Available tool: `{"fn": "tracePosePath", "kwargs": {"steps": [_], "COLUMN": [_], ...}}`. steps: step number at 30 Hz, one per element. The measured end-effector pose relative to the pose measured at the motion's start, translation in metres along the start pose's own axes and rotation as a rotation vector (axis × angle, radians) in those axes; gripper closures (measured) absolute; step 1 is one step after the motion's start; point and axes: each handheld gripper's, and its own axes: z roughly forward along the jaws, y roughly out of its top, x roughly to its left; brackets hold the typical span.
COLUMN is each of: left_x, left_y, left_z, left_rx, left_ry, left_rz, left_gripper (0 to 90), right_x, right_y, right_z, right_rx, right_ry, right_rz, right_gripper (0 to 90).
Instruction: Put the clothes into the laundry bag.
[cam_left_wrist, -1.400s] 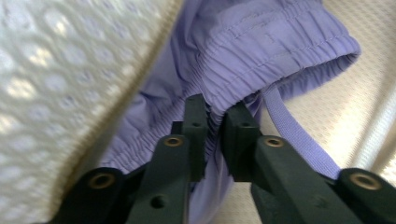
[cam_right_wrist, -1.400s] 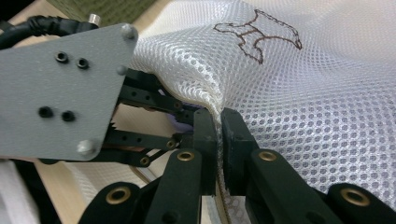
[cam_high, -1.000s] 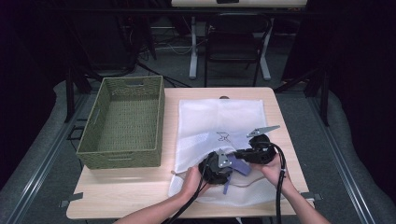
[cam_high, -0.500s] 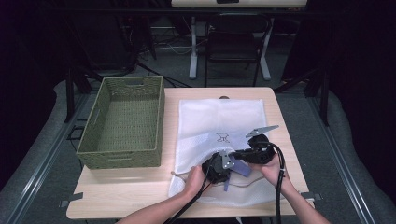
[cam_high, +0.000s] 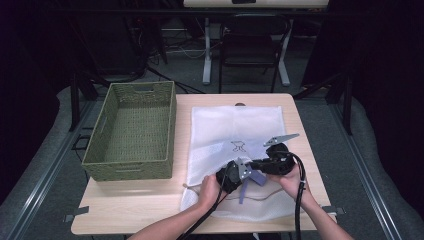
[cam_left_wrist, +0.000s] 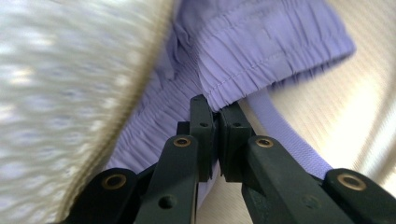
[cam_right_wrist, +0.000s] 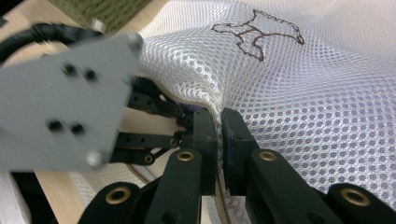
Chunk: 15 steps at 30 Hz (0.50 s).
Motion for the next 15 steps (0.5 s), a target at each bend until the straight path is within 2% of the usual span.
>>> {"fn": "tracePosePath", "kwargs": {"steps": [2,3,7,10,11,14,15], "left_x": [0.004,0.005,0.007,0.003,0.001,-0.002,-0.003], "left_y": [0.002,0.004,0.007,0.002,-0.001,-0.007,-0.008], "left_z": [-0.003,-0.005,-0.005,0.002,0.003,0.002,-0.001], "left_rx": [-0.036,-0.045,-0.072,-0.019,-0.011,0.036,0.048], "left_ry": [0.027,0.042,0.056,0.027,0.014,-0.035,-0.052], "left_rz": [-0.027,-0.025,-0.058,-0.036,-0.043,-0.042,-0.045], "left_gripper": [86.5,86.5,86.2,83.7,82.5,70.4,63.2], "right_x": [0.0,0.001,-0.002,-0.005,-0.005,-0.005,-0.004], "right_y": [0.0,0.0,0.001,-0.002,-0.003,-0.005,-0.005], "right_z": [-0.001,-0.002,-0.006,-0.001,0.0,0.003,0.003], "right_rx": [-0.006,-0.009,-0.022,-0.002,0.001,0.016,0.018], "right_ry": [0.002,0.006,0.006,0.005,0.005,0.0,-0.002], "right_rz": [0.003,-0.003,0.003,0.014,0.018,0.018,0.016], "right_gripper": [86.2,86.2,86.2,86.2,86.2,86.2,86.2]}}
